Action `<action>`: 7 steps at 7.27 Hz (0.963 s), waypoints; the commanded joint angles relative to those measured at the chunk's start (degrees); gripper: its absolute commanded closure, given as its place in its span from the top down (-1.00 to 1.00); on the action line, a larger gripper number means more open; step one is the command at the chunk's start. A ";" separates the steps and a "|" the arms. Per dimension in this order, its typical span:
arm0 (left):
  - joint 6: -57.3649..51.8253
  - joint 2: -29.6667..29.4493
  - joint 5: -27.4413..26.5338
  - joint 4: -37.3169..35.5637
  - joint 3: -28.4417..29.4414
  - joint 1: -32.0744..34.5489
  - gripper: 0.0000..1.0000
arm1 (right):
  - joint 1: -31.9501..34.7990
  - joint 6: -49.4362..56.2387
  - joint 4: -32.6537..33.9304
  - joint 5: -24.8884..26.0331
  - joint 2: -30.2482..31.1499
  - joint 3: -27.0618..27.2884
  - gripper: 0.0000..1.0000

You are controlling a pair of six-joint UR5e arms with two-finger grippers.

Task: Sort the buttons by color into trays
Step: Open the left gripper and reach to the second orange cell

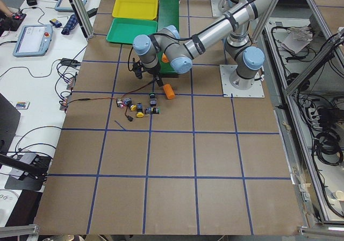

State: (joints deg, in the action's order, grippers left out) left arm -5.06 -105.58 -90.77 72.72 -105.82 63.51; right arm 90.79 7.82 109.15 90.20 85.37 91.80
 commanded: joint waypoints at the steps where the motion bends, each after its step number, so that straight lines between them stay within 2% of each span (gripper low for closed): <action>1: 2.85 -0.50 -1.08 -6.60 -5.43 -0.06 1.00 | 0.00 0.00 0.45 -0.02 -0.29 -0.05 1.00; 3: 2.68 -0.06 -1.69 -5.84 -5.80 -0.14 1.00 | 0.00 0.00 0.36 0.07 -0.30 -0.05 1.00; 4: 2.34 -0.93 -4.39 -5.92 -6.15 0.12 1.00 | 0.00 0.00 0.36 -0.02 -0.29 -0.05 1.00; 7: 2.33 -1.99 -4.32 -6.36 -6.59 0.12 1.00 | 0.00 0.00 0.36 -0.02 -0.29 -0.05 1.00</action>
State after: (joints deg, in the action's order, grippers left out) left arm -2.71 -107.07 -94.92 66.53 -112.38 63.62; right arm 90.79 7.82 109.51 90.20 85.07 91.76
